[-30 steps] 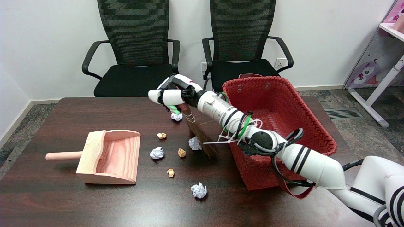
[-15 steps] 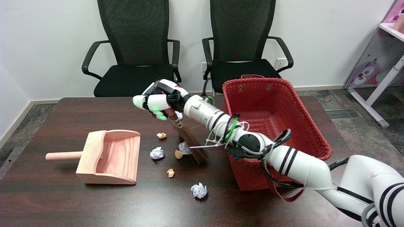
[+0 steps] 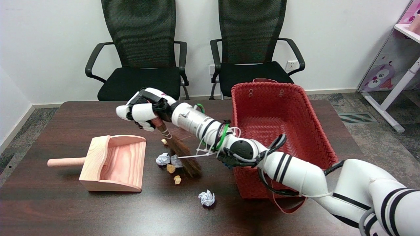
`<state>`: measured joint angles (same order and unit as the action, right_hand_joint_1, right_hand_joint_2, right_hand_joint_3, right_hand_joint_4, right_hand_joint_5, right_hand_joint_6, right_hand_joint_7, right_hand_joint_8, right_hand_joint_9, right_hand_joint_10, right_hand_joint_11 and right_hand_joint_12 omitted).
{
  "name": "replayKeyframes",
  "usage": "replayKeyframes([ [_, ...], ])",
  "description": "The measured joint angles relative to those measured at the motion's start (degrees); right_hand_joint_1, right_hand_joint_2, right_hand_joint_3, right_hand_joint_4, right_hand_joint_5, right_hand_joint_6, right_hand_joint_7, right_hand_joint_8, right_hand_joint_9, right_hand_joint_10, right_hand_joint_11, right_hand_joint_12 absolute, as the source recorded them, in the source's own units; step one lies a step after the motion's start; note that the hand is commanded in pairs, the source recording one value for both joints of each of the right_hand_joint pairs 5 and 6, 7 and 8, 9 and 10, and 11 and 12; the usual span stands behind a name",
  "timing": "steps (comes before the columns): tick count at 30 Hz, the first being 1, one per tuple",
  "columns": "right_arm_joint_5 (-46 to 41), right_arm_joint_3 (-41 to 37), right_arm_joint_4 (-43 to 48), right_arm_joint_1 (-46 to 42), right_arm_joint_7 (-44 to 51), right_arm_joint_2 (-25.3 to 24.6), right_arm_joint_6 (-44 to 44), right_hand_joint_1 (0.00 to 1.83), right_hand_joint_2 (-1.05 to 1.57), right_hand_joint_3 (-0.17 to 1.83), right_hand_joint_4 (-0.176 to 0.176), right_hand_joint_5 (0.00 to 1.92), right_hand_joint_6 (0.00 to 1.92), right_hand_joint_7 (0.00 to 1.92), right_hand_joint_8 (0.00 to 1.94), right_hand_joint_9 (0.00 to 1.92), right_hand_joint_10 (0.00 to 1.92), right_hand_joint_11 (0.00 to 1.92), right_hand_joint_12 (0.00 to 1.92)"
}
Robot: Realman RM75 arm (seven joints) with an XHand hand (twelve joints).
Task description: Sweep the paper ball into the dustpan.
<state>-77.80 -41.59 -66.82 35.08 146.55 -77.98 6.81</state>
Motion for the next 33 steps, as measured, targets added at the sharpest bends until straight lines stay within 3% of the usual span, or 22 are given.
replayKeyframes([
  [17, -11.92, 0.47, -0.38, 2.22, -0.39, -2.78, 1.46, 1.00, 1.57, 1.55, 0.176, 1.92, 1.92, 1.92, 1.92, 1.92, 1.92, 1.92, 1.92],
  [33, -24.49, 1.06, -4.72, 4.15, -3.37, 0.58, 6.02, 1.02, 1.57, 1.50, 0.176, 1.92, 1.92, 1.92, 1.92, 1.92, 1.92, 1.92, 1.92],
])
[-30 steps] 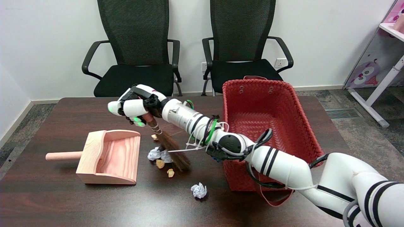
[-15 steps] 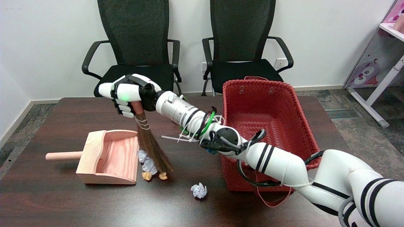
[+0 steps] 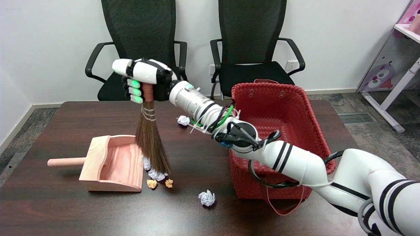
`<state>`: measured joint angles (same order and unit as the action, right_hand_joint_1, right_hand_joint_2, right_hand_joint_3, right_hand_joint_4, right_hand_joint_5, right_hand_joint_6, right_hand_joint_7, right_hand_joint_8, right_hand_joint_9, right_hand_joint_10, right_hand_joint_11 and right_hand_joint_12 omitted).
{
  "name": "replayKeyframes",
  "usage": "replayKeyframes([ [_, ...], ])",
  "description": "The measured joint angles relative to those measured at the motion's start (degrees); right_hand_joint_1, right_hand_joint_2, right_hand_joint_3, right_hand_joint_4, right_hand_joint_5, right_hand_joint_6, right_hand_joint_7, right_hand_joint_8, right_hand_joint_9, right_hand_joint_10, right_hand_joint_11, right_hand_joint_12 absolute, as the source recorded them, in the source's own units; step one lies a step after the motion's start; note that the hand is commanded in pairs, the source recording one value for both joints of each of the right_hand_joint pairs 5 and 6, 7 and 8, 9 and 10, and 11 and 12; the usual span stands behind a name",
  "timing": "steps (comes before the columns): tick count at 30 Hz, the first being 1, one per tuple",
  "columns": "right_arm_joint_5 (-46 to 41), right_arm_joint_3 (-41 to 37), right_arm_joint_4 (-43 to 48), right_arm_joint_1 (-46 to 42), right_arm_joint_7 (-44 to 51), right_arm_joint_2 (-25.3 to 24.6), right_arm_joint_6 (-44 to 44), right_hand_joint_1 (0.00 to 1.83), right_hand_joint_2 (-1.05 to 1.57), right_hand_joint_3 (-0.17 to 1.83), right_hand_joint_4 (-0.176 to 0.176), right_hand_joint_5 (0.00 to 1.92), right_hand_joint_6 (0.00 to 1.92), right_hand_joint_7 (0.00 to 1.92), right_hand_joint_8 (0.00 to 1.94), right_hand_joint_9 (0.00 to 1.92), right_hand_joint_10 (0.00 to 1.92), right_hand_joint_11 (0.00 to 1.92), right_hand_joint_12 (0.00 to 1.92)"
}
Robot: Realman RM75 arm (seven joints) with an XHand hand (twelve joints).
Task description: Sweep the paper ball into the dustpan.
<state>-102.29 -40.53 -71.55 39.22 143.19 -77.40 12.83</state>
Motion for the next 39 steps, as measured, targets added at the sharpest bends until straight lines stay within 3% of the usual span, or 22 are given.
replayKeyframes([
  [17, 0.60, 4.00, 0.59, 5.80, -0.26, 6.20, 3.52, 0.99, 1.57, 1.48, 0.176, 1.92, 1.92, 1.92, 1.92, 1.92, 1.92, 1.92, 1.92],
  [26, 10.58, 6.30, 5.10, 11.13, -0.25, 7.42, 0.59, 1.00, 1.57, 1.46, 0.176, 1.92, 1.92, 1.92, 1.92, 1.92, 1.92, 1.92, 1.92],
  [39, 28.07, 9.18, 13.09, 17.43, -1.94, 6.91, -3.47, 0.98, 1.57, 1.26, 0.176, 1.92, 1.92, 1.92, 1.92, 1.92, 1.92, 1.92, 1.92],
])
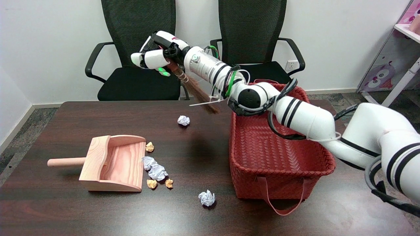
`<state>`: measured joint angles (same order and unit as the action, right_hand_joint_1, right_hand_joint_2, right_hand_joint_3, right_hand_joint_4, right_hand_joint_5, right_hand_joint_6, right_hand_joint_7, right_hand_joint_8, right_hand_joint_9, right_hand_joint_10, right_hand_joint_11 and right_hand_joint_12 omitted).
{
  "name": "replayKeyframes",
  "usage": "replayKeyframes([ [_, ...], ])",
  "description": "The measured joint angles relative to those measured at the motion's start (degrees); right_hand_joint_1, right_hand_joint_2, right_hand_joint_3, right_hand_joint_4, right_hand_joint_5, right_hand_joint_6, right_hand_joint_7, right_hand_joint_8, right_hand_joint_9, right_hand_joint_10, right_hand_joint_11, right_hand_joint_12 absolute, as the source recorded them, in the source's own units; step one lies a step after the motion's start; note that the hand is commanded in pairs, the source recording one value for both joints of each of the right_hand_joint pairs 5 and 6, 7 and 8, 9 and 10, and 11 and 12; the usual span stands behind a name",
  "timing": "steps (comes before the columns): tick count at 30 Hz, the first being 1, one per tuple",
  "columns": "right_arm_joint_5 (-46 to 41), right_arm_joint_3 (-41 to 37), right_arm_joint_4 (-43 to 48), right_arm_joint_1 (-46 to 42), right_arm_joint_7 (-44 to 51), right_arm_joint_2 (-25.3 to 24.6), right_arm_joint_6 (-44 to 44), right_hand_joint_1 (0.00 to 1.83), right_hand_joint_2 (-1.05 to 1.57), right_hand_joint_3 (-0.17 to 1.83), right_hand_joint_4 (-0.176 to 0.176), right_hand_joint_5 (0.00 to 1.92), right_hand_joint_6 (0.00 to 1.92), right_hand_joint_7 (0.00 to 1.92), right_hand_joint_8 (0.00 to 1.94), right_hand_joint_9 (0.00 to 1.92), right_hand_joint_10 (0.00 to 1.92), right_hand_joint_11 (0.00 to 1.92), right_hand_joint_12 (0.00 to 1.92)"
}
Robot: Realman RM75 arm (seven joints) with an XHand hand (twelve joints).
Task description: Sweep the paper ball into the dustpan.
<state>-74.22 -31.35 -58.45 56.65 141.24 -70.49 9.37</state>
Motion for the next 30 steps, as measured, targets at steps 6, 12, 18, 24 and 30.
replayKeyframes([
  [6, 5.13, 3.22, 5.22, 2.57, -3.83, -0.58, -0.91, 0.99, 1.57, 1.20, 0.176, 1.92, 1.92, 1.92, 1.92, 1.92, 1.92, 1.92, 1.92],
  [12, 8.10, 6.32, 9.41, 4.10, -8.15, -1.44, -1.36, 0.99, 1.57, 1.16, 0.176, 1.92, 1.92, 1.92, 1.92, 1.92, 1.92, 1.92, 1.92],
  [18, 9.96, 8.79, 12.68, 4.77, -11.79, -2.75, -1.63, 1.00, 1.57, 1.12, 0.176, 1.92, 1.92, 1.92, 1.92, 1.92, 1.92, 1.92, 1.92],
  [24, 11.17, 10.69, 15.10, 5.19, -15.13, -4.14, -1.66, 1.01, 1.57, 1.06, 0.176, 1.92, 1.92, 1.92, 1.92, 1.92, 1.92, 1.92, 1.92],
  [30, 11.95, 12.12, 16.88, 5.38, -17.48, -6.16, -1.66, 1.01, 1.57, 1.03, 0.176, 1.92, 1.92, 1.92, 1.92, 1.92, 1.92, 1.92, 1.92],
])
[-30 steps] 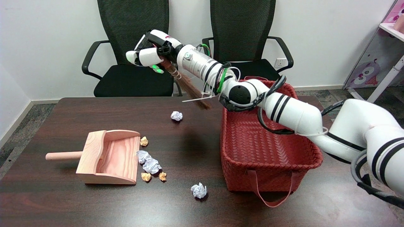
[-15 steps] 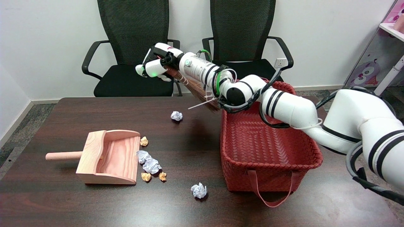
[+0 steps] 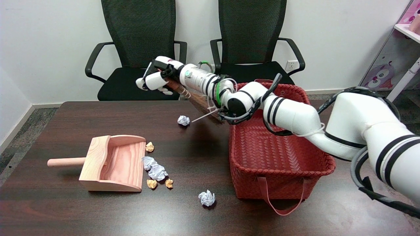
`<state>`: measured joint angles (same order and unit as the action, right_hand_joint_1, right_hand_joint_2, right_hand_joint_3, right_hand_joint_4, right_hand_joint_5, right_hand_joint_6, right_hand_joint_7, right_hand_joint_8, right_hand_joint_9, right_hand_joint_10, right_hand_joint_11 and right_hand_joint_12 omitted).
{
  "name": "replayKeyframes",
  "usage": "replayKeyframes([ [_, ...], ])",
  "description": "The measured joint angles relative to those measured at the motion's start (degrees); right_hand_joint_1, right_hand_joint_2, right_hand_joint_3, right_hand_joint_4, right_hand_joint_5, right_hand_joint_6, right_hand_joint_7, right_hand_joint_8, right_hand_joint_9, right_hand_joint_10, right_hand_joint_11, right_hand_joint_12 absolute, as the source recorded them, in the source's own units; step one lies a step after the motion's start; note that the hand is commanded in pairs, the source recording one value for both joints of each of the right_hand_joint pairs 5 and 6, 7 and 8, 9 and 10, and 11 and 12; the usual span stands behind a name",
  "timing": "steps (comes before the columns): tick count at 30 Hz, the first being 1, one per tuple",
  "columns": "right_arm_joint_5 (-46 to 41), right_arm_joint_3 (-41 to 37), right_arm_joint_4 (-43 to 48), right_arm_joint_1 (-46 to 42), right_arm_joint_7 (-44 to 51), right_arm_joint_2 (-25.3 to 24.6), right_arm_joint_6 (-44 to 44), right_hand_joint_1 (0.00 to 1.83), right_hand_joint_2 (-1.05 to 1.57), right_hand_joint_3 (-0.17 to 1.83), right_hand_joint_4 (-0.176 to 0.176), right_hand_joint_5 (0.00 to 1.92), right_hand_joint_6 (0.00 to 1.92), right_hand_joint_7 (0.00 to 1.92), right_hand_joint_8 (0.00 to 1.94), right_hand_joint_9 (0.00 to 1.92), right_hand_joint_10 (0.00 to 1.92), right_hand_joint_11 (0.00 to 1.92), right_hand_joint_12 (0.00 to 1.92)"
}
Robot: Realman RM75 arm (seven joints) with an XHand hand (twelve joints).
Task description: Sweep the paper ball into the dustpan.
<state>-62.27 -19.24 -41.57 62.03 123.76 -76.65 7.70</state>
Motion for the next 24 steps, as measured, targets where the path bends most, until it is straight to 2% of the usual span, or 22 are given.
replayKeyframes([
  [7, 0.55, 1.26, 1.97, 0.24, -1.64, -3.11, 0.02, 1.02, 1.57, 0.96, 0.176, 1.92, 1.92, 1.92, 1.92, 1.92, 1.92, 1.92, 1.92],
  [12, 0.77, 2.07, 2.95, 0.25, -2.35, -4.80, 0.02, 1.04, 1.57, 0.83, 0.176, 1.92, 1.92, 1.92, 1.92, 1.92, 1.92, 1.92, 1.92],
  [13, 0.81, 2.24, 3.11, 0.25, -2.48, -5.07, 0.02, 1.05, 1.57, 0.80, 0.093, 1.92, 1.92, 1.92, 1.92, 1.92, 1.92, 1.92, 1.92],
  [14, 0.83, 2.41, 3.26, 0.25, -2.57, -5.30, 0.02, 1.06, 1.57, 0.77, 0.059, 1.92, 1.92, 1.92, 1.92, 1.92, 1.92, 1.92, 1.92],
  [24, 0.88, 3.50, 4.02, 0.24, -4.21, -6.80, -1.59, 1.07, 1.57, 0.53, 0.057, 1.92, 1.92, 1.92, 1.92, 1.92, 1.92, 1.92, 1.92],
])
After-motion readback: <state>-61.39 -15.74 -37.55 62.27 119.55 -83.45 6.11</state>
